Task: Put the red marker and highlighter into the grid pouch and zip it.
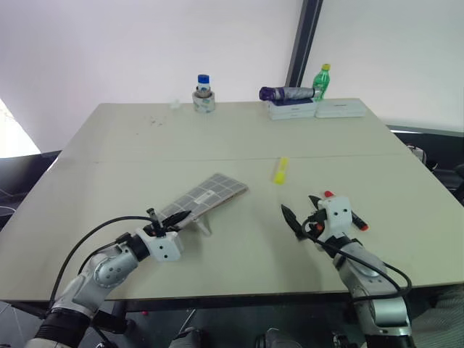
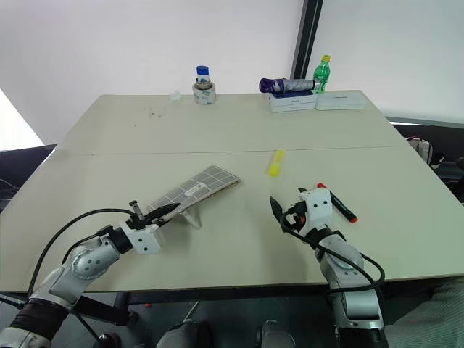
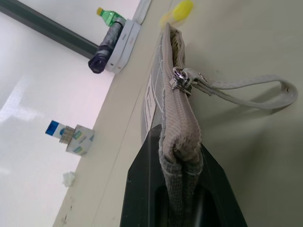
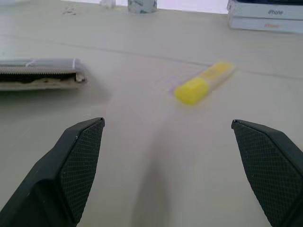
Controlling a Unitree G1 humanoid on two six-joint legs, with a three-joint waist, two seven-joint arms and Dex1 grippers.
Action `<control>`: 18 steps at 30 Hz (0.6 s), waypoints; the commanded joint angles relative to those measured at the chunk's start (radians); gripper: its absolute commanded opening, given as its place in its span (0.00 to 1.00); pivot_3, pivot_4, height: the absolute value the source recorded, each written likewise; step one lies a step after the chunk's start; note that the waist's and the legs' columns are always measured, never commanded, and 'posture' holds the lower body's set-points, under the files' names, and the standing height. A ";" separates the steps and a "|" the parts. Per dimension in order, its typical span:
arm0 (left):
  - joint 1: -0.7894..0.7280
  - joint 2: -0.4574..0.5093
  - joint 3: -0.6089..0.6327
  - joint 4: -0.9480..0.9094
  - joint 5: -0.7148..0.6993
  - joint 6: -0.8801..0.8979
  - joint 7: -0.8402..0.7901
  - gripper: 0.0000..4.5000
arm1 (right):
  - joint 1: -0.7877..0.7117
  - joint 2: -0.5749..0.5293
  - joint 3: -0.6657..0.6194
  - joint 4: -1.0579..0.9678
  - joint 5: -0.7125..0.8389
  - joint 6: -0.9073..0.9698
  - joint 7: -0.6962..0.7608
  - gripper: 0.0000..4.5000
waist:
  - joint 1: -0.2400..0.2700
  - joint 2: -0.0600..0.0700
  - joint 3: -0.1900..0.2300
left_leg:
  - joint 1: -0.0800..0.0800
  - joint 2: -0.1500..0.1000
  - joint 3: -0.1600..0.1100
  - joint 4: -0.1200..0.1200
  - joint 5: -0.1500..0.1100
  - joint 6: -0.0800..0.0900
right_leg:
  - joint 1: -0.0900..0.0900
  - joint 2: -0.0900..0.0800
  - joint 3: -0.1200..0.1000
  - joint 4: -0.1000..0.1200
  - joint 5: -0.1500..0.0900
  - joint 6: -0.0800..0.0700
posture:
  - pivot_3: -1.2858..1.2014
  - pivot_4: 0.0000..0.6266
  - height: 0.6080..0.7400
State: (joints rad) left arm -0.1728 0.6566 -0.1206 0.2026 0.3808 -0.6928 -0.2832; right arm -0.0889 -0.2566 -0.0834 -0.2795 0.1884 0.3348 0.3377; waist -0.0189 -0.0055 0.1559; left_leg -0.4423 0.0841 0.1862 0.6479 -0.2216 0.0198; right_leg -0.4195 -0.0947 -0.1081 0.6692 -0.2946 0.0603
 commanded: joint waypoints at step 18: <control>-0.005 -0.003 0.028 -0.033 -0.007 0.020 0.015 0.00 | -0.694 0.143 -0.040 0.761 -0.122 0.080 -0.382 0.99 | -0.001 0.000 0.000 | -0.002 0.000 0.004 0.000 0.004 -0.007 | -0.003 0.001 0.000 0.002 0.000 0.000 | 0.52 0.24 1.00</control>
State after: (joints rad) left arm -0.1759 0.6540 -0.1076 0.2046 0.3719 -0.6740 -0.2809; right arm -0.7404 -0.1257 -0.1015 0.4400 0.0544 0.4205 -0.0263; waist -0.0199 -0.0054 0.1560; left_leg -0.4440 0.0841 0.1902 0.6474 -0.2172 0.0131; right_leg -0.4224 -0.0940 -0.1076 0.6708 -0.2945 0.0605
